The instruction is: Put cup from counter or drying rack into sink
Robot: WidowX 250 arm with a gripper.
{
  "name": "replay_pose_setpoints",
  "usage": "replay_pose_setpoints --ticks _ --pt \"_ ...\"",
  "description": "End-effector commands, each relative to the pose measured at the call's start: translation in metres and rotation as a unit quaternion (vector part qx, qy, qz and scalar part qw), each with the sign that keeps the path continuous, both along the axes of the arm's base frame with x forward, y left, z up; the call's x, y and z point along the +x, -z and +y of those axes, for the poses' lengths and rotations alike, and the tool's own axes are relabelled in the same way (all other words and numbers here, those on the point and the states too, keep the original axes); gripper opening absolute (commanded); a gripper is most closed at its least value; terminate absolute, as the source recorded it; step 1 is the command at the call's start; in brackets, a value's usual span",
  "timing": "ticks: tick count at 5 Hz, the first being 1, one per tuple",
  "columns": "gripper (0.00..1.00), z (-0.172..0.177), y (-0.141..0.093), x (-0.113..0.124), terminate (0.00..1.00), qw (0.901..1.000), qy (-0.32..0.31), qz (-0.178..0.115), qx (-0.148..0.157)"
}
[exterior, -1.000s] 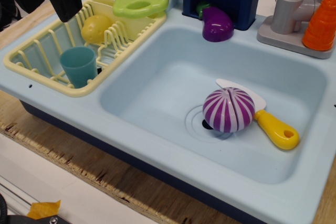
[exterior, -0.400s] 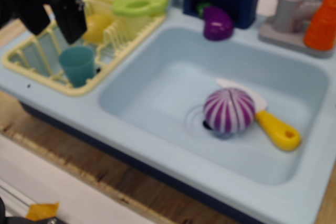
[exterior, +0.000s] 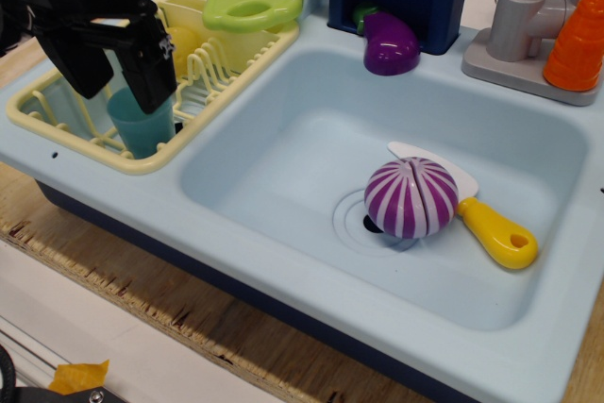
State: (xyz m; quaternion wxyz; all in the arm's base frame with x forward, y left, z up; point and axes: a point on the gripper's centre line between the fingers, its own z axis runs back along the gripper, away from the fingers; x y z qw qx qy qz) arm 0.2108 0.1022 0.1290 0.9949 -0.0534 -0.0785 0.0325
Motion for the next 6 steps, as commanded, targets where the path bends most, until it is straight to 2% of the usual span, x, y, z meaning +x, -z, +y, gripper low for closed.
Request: replay_pose_setpoints --ticks 1,2,3,4,5,6 --pt "1.00 0.000 0.009 0.004 0.00 1.0000 0.008 -0.002 -0.002" --pt "1.00 0.000 0.022 0.003 0.00 0.9999 0.005 0.002 -0.015" --pt "0.00 0.000 0.026 0.004 0.00 0.9998 0.004 0.005 -0.017" --pt "0.00 0.000 0.022 0.000 0.00 0.9999 0.003 0.002 -0.013" --pt "0.00 -0.001 -0.007 0.003 0.00 0.9999 0.005 -0.012 0.010" --pt "0.00 -0.011 -0.049 0.010 0.00 0.9982 0.009 -0.045 0.039"
